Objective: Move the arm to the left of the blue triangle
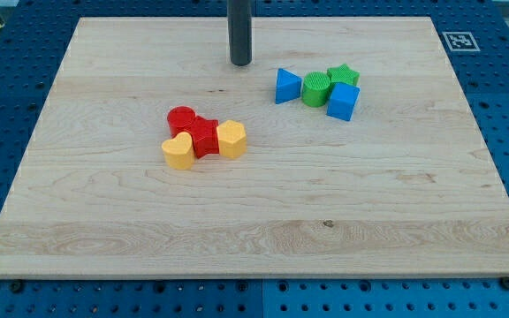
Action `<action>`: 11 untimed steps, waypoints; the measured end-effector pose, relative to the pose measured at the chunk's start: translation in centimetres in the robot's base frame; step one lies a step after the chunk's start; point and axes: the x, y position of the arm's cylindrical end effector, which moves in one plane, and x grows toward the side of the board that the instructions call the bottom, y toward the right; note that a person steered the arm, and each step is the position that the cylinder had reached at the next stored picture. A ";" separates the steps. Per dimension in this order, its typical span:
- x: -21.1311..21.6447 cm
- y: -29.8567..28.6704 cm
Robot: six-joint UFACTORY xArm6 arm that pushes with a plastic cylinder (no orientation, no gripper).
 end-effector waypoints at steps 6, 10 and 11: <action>0.2 1.6; 6.4 1.6; 7.3 3.1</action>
